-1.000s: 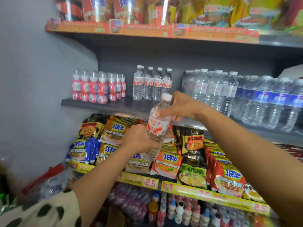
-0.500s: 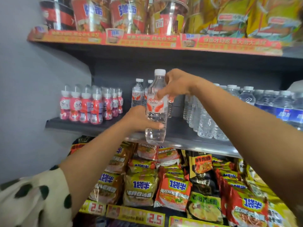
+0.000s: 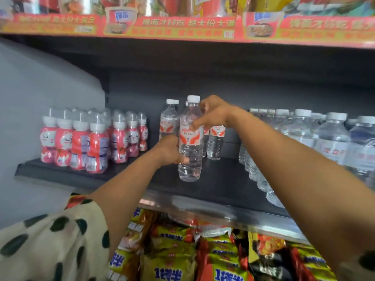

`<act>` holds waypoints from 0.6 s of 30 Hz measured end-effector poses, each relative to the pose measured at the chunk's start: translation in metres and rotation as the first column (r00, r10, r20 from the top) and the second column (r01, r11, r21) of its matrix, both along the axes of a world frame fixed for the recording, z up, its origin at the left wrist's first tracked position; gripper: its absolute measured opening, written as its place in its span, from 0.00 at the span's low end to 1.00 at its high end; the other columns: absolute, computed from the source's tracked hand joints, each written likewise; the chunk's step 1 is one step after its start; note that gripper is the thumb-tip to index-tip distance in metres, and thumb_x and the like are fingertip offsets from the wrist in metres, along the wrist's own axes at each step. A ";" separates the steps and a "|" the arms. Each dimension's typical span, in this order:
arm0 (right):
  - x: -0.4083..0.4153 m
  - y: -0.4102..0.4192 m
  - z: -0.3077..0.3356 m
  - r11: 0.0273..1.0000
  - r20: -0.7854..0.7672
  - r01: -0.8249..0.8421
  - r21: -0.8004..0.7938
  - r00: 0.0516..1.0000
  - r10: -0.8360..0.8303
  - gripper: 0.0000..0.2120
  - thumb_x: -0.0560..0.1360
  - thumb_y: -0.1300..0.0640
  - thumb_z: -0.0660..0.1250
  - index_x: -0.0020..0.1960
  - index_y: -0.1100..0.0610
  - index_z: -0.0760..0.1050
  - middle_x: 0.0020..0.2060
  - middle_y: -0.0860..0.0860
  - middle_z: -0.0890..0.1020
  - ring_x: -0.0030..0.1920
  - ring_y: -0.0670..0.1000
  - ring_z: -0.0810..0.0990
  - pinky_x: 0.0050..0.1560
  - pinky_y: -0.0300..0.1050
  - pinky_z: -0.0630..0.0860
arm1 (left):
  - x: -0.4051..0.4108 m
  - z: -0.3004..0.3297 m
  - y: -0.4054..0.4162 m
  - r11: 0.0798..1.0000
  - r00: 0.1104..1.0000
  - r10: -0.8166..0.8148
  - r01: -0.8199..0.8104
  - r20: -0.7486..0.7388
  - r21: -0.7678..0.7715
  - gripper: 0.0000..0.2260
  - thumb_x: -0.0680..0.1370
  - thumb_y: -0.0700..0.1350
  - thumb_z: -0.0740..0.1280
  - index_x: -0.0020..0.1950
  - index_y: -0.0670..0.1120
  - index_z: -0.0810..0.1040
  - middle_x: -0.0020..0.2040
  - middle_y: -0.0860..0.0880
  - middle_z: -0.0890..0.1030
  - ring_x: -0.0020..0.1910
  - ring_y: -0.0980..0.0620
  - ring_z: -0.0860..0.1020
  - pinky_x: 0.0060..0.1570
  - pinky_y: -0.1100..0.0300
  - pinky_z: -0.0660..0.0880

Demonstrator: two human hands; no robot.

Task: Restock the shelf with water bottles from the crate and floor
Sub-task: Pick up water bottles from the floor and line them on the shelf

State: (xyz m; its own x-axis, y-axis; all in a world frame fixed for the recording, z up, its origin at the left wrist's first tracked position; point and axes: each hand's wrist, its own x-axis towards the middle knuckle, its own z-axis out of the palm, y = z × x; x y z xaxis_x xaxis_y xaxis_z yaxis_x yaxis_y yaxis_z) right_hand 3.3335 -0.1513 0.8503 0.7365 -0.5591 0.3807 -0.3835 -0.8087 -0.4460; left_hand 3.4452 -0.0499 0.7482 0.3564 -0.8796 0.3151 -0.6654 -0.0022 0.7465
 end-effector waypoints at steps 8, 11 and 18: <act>0.031 -0.056 -0.008 0.996 -0.017 -0.028 0.088 0.999 0.029 0.22 0.64 0.58 0.80 0.53 0.62 0.75 0.47 0.54 0.82 0.40 0.50 0.83 0.34 0.40 0.78 | 0.034 -0.006 -0.051 0.996 0.996 0.082 -0.084 0.047 0.033 0.17 0.72 0.36 0.74 0.59 0.43 0.78 0.56 0.45 0.81 0.57 0.45 0.79 0.63 0.47 0.74; 0.043 -0.063 -0.009 0.998 -0.060 0.014 0.067 0.998 -0.010 0.24 0.66 0.56 0.79 0.57 0.61 0.73 0.49 0.53 0.81 0.38 0.48 0.82 0.31 0.37 0.77 | 0.039 -0.008 -0.058 0.992 0.988 0.123 -0.125 0.094 0.014 0.15 0.73 0.36 0.73 0.59 0.42 0.78 0.50 0.47 0.80 0.54 0.47 0.78 0.62 0.50 0.74; 0.059 -0.068 -0.007 0.996 -0.111 0.072 0.046 0.992 -0.066 0.20 0.69 0.55 0.76 0.56 0.62 0.76 0.49 0.55 0.84 0.38 0.49 0.85 0.41 0.43 0.82 | 0.050 -0.011 -0.070 0.979 0.969 0.195 -0.201 0.150 0.026 0.09 0.73 0.40 0.74 0.38 0.47 0.75 0.35 0.52 0.75 0.45 0.48 0.78 0.56 0.50 0.77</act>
State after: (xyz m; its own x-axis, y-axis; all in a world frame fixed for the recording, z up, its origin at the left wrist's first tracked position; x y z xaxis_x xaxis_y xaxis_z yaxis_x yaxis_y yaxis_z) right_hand 3.3927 -0.2189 0.8429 0.7309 -0.6266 0.2705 -0.4863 -0.7562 -0.4379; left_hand 3.4955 -0.1197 0.7368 0.4774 -0.8095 0.3417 -0.7504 -0.1733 0.6378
